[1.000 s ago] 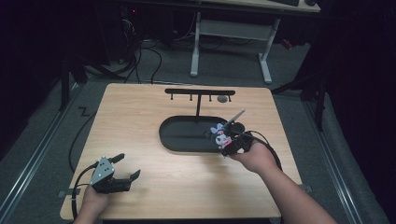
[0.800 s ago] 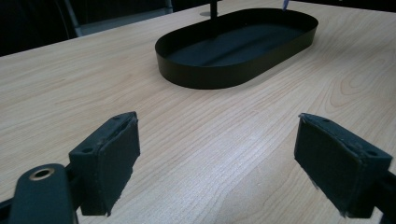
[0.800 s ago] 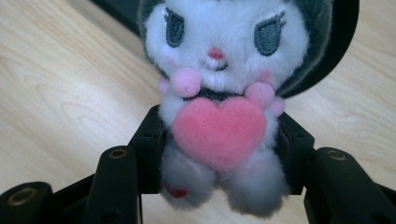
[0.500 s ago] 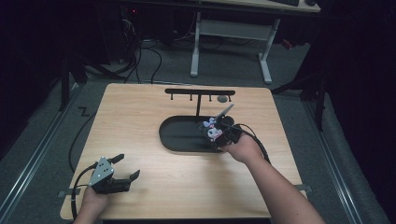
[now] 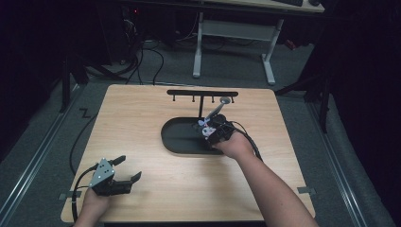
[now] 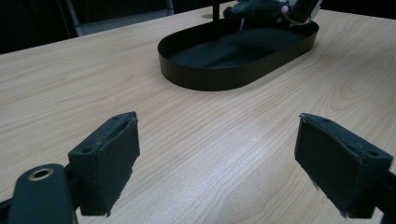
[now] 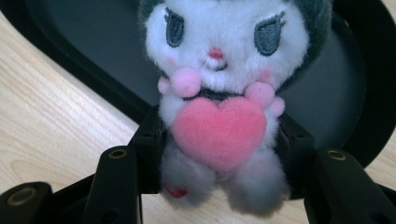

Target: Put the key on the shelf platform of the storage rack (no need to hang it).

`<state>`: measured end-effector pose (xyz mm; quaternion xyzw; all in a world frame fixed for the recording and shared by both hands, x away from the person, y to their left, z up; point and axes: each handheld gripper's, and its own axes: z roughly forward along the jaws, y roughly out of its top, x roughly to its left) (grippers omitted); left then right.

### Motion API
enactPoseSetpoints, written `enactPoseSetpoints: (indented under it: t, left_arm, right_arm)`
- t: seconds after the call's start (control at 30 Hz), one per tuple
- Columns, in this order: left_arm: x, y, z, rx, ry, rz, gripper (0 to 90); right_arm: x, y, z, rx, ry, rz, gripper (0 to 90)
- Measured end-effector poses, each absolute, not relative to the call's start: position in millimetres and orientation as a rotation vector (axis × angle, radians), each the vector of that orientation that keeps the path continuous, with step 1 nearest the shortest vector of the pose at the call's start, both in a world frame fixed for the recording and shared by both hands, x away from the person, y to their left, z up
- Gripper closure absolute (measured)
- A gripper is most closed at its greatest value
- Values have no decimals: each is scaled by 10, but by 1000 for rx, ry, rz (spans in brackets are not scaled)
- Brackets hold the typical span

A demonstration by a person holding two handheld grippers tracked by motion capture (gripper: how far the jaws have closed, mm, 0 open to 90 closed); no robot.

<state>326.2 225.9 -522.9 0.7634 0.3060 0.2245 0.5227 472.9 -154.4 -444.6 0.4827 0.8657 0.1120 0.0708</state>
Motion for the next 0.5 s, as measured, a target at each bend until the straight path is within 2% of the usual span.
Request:
enactPoseSetpoints:
  t: [0.5]
  left_arm:
    - [3258, 2226, -5251, 1858, 717, 496, 147]
  right_arm:
    - [4821, -1406, -4433, 1435, 2596, 333, 477]
